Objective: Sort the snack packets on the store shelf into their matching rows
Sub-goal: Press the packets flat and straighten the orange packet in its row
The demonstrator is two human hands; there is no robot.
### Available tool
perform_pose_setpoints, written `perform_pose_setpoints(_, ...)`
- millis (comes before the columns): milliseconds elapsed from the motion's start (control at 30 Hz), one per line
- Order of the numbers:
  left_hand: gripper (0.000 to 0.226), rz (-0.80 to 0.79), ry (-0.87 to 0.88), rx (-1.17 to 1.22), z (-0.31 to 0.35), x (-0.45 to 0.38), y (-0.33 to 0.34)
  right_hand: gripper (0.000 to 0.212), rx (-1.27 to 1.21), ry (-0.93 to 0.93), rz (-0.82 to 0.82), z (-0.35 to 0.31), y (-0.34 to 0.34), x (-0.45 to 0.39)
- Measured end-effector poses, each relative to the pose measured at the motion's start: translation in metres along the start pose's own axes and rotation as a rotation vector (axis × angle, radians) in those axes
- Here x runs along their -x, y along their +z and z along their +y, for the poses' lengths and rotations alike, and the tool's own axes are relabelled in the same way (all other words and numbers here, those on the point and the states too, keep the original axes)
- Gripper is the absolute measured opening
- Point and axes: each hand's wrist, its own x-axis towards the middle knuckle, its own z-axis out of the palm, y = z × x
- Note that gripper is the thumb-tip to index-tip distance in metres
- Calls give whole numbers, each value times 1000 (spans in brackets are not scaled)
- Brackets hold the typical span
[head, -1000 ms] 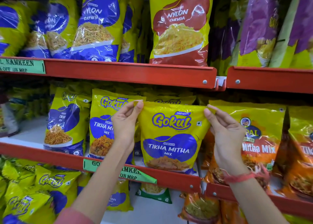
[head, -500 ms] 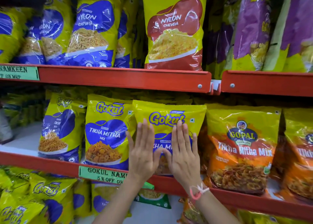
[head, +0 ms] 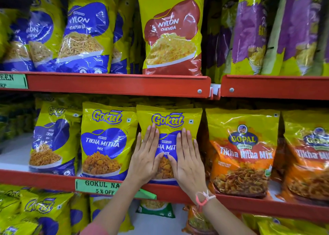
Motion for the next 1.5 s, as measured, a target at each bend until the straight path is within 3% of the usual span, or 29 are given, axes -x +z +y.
perform_pose_setpoints(133,66,107,3,63,17,1,-12,67,-36,-57,-1,16,-21,6)
perform_pose_setpoints(333,56,214,196,202,85,-35,-25,63,-87,-88,99,83,-78,13)
perform_pose_setpoints(667,53,186,217,741,267,-85,22,63,-34,131,208,254,-139,64)
perform_pose_setpoints(767,52,109,131,898,320,-92,45,66,-45,249,232,297,-146,79)
perform_pose_setpoints(900,62,154,-126,1055,332,-84,65,81,-389,555,272,304,-128,83)
perform_pose_setpoints(1000,64,127,-438,1162,326,-82,78,75,-718,757,220,300,-121,80)
perform_pose_setpoints(1033,62,6,-563,1209,403,-99,86,72,-786,882,242,367,-146,115)
perform_pose_setpoints(1100,59,-54,-721,1280,416,-108,93,66,-912,923,244,384,-149,118)
perform_pose_setpoints(1233,52,138,-788,1425,406,-113,87,68,-1028,958,320,367,-164,109)
perform_pose_setpoints(1367,39,295,-785,1530,397,-114,63,73,-1196,994,513,363,-184,100)
perform_pose_setpoints(1500,20,449,-767,1627,397,-128,35,43,-1305,996,625,362,-208,86)
